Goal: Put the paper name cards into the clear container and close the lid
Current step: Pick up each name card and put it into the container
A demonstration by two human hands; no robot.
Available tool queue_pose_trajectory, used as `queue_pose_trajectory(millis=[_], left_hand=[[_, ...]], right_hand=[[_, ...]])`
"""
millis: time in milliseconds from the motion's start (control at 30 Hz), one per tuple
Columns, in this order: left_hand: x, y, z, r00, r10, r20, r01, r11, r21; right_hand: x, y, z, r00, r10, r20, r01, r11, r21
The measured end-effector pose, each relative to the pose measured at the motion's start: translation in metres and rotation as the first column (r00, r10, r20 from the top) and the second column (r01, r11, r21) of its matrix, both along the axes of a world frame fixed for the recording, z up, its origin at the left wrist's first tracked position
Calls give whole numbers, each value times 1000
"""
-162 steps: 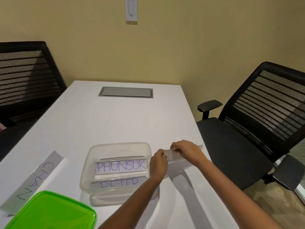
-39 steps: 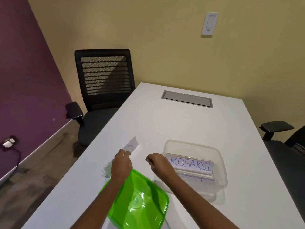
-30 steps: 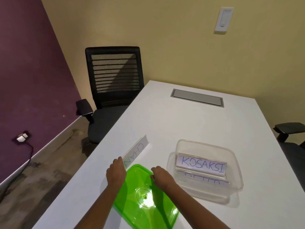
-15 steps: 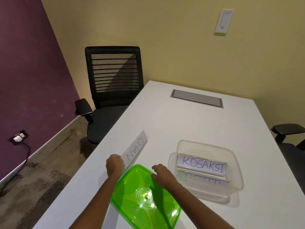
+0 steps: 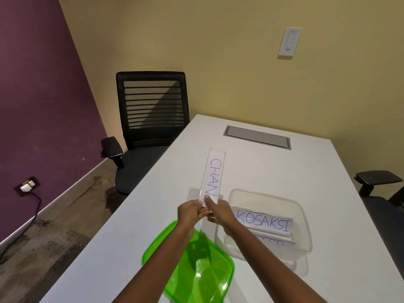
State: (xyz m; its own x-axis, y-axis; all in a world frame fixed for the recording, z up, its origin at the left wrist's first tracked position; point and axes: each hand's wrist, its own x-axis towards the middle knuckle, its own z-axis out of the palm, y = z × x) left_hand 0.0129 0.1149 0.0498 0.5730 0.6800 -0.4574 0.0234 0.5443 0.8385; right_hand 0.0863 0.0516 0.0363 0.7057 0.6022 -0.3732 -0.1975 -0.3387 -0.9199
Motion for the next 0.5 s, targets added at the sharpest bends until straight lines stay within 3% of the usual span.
queue_pose_trajectory(millis=[233, 367, 500], left_hand=[[10, -34, 9, 979, -206, 8, 205, 977, 60], [17, -48, 18, 903, -423, -77, 430, 888, 162], [33, -56, 25, 893, -402, -205, 449, 833, 322]], right_hand=[[27, -42, 15, 999, -43, -11, 43, 997, 62], [42, -75, 23, 1000, -20, -6, 20, 999, 42], [57, -112, 35, 999, 14, 30, -14, 1000, -1]])
